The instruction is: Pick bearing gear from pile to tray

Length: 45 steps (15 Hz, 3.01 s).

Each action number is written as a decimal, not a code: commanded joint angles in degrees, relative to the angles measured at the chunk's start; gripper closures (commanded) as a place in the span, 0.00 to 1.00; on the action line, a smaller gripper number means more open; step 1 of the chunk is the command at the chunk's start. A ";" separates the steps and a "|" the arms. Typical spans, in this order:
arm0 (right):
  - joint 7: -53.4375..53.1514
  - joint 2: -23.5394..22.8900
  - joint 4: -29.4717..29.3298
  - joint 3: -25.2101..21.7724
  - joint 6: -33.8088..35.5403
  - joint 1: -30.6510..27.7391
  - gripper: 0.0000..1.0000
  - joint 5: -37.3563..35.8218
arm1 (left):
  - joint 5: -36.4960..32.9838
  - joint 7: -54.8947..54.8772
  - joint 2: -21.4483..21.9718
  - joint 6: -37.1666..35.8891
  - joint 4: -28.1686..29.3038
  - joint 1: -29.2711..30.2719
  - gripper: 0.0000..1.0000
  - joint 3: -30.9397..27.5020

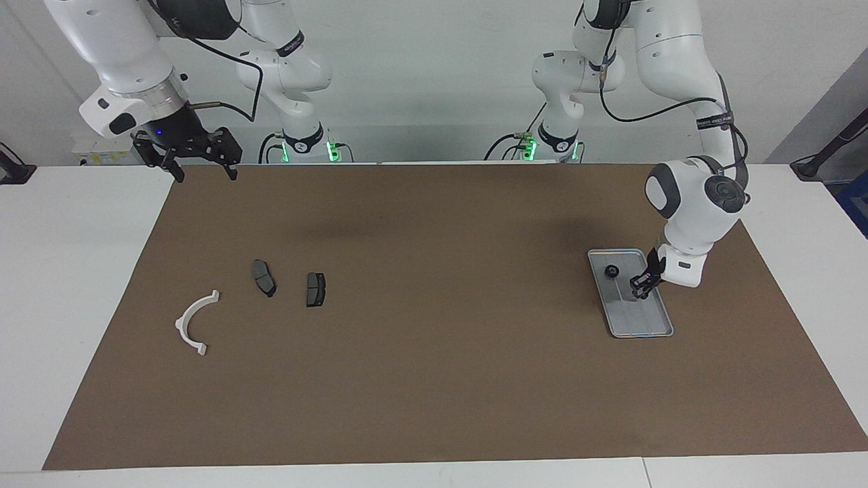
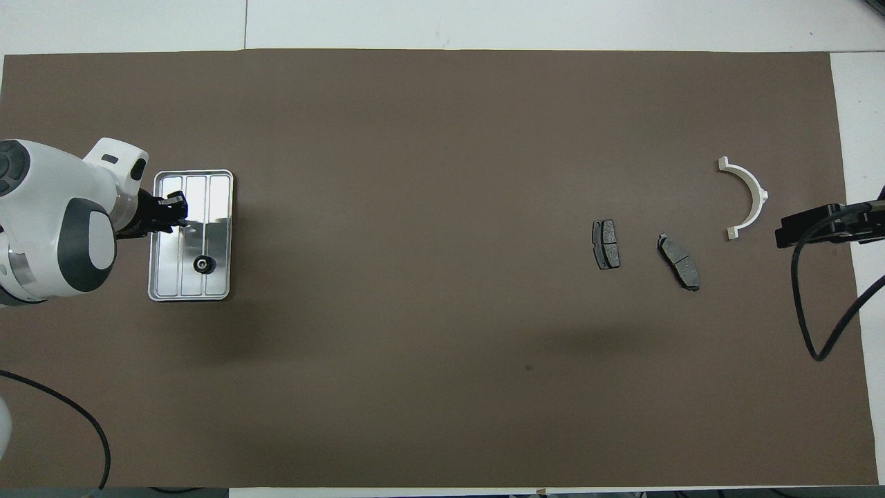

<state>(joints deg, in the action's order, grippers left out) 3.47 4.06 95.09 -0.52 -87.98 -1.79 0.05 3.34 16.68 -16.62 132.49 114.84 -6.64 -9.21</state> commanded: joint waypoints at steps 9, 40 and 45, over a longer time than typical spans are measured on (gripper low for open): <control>-1.44 1.65 1.94 0.35 -1.14 -0.23 0.00 -0.22 | 0.79 -0.68 -1.66 5.49 1.35 1.10 0.87 0.34; -1.18 1.65 1.94 0.26 -1.23 -0.23 0.00 -0.22 | 0.00 -5.69 25.41 -38.01 -4.97 3.74 0.00 0.16; -1.36 1.65 1.94 0.26 -1.23 -0.41 0.00 -0.22 | -0.09 -9.10 20.07 -36.60 -9.08 4.18 0.00 0.77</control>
<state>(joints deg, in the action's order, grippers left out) 3.46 4.12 95.11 -0.54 -87.98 -1.79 0.05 3.39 10.29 6.92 95.70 109.14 -3.36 -9.15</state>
